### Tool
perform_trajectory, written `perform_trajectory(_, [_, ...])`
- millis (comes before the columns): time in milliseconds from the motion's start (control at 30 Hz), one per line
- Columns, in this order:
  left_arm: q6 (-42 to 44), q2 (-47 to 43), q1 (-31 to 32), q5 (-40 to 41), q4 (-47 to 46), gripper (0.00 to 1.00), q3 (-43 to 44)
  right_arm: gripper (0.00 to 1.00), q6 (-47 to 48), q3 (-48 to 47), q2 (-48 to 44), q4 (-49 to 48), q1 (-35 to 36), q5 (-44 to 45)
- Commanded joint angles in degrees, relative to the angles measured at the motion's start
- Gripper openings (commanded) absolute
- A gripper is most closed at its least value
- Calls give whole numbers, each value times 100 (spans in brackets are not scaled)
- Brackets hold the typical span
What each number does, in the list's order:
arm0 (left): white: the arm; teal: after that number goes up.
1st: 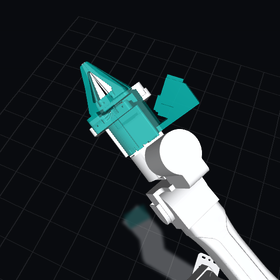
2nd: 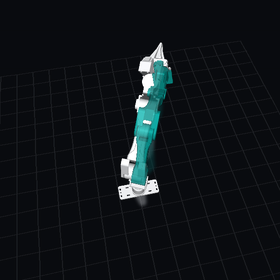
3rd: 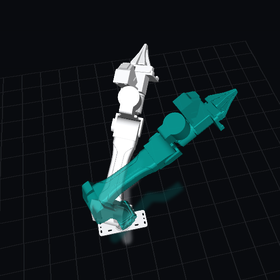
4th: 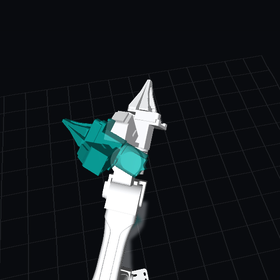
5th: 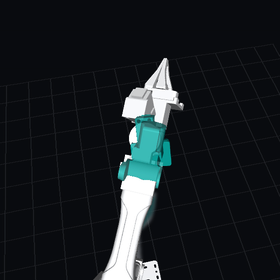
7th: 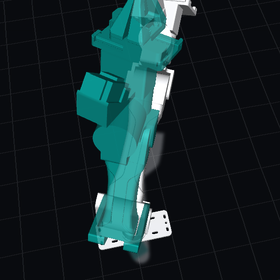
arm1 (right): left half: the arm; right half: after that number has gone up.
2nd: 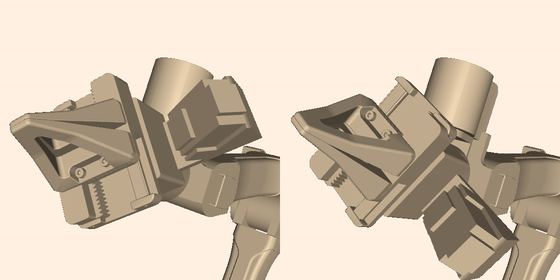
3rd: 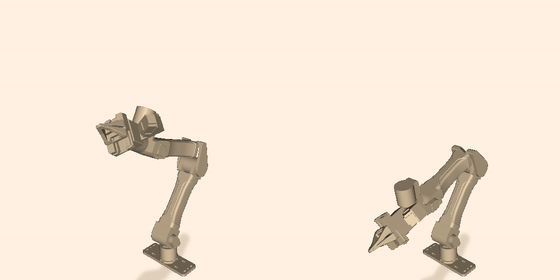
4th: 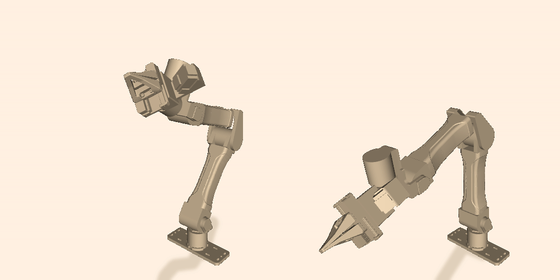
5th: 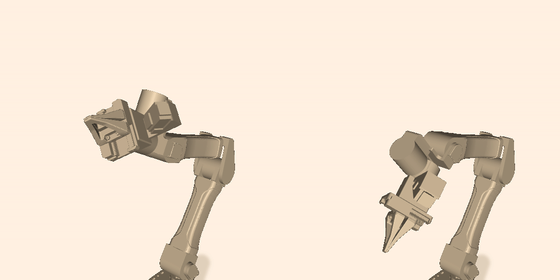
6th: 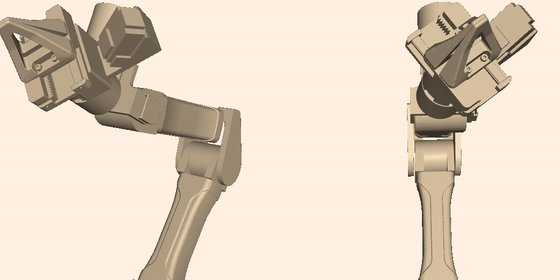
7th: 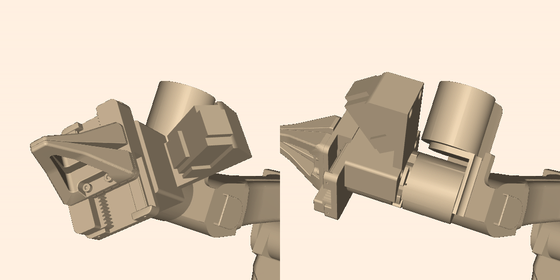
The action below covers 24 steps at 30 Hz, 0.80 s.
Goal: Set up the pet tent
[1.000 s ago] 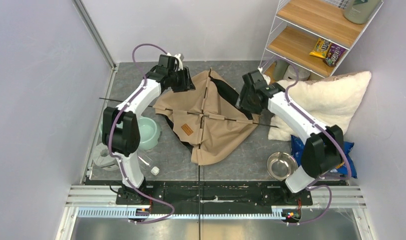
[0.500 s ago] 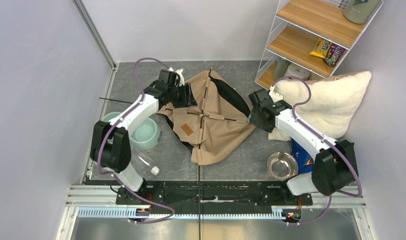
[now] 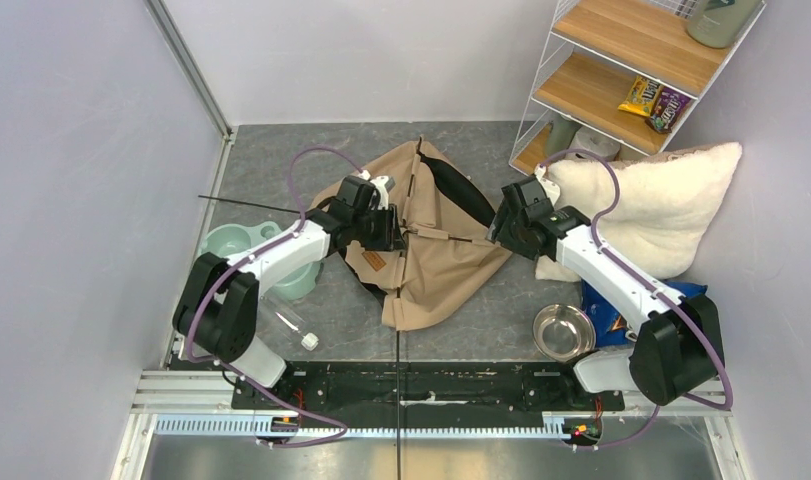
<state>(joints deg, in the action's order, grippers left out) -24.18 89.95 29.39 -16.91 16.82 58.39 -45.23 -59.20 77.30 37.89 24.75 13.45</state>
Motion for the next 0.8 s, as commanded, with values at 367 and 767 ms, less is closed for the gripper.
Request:
perform_trajectory(367, [-196, 566, 138, 624, -555, 33, 198, 67, 122, 78, -241, -430, 11, -253])
perform_trajectory(767, [-305, 1042, 164, 494, -358, 9, 708, 67, 113, -29, -178, -501, 12, -390])
